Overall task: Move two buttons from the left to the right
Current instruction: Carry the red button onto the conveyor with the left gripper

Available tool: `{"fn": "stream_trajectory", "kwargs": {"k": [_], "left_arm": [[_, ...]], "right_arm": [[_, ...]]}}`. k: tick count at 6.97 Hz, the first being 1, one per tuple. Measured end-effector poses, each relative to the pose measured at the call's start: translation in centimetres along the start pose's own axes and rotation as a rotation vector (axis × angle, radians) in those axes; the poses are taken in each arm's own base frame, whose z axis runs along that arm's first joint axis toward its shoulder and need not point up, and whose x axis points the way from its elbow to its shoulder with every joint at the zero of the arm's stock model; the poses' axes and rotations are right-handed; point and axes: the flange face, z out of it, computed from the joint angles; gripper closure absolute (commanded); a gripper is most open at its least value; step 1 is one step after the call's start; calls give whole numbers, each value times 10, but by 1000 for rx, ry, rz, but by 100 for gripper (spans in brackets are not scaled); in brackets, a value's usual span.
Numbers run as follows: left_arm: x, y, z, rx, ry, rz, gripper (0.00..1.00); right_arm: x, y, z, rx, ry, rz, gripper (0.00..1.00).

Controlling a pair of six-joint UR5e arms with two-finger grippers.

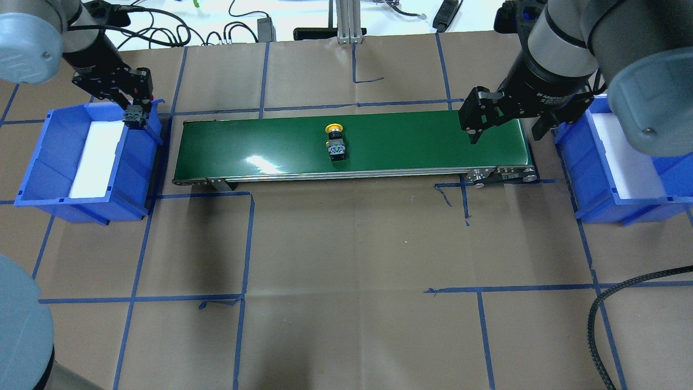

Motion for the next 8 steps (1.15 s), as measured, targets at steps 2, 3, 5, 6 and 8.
{"fn": "stream_trajectory", "kwargs": {"k": [2, 3, 5, 6, 8], "left_arm": [[40, -1, 11, -14, 7, -15, 97], [51, -1, 22, -31, 11, -33, 97], [62, 2, 52, -44, 12, -60, 97], [64, 4, 70, -23, 8, -67, 97], [67, 13, 106, 23, -1, -77, 86]], "right_arm": [[0, 0, 1, -2, 0, 0, 0], [0, 0, 1, -4, 1, 1, 0], [0, 1, 2, -6, 1, 0, 0], [0, 1, 2, -6, 2, 1, 0], [0, 1, 2, -9, 2, 3, 0]]}}
